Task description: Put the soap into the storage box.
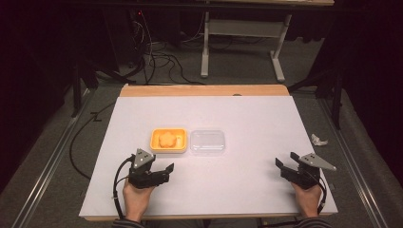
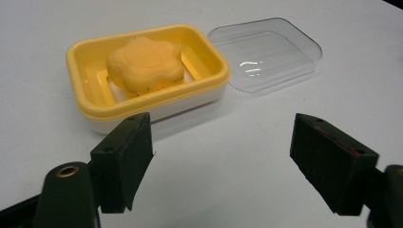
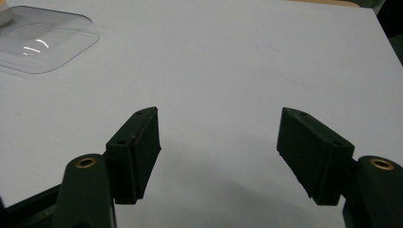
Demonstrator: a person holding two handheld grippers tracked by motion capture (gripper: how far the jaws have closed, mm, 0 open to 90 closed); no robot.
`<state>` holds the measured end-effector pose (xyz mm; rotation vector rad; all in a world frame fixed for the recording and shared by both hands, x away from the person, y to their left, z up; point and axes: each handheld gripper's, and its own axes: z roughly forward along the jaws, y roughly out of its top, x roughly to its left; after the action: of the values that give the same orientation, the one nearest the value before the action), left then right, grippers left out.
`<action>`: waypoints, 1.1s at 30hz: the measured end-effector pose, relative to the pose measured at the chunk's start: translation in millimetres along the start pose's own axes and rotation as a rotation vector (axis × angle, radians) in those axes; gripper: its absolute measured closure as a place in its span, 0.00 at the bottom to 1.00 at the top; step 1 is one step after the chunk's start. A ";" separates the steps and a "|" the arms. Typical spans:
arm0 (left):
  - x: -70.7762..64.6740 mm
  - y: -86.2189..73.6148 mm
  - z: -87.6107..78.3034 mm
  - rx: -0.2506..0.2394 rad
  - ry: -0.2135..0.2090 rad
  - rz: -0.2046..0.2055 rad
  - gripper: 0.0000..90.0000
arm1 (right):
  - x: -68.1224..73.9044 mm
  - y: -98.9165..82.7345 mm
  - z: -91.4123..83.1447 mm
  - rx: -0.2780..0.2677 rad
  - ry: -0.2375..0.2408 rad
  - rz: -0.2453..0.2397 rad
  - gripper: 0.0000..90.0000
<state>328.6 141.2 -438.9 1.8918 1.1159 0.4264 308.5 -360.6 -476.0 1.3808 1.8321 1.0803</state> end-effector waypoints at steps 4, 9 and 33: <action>-1.5 -1.7 2.2 0.004 -0.004 0.003 0.25 | 0.0 -0.1 -0.1 -0.001 -0.001 -0.001 0.35; -4.8 -4.0 6.1 0.013 -0.011 0.011 0.25 | 0.0 0.0 0.0 0.000 0.000 0.000 0.35; -15.6 -10.4 29.6 0.044 -0.016 0.040 0.25 | -0.1 -0.1 -0.1 -0.003 0.001 -0.003 0.35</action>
<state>334.0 115.4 -461.9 1.9552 1.0865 0.4115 308.4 -360.7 -476.0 1.3754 1.8321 1.0815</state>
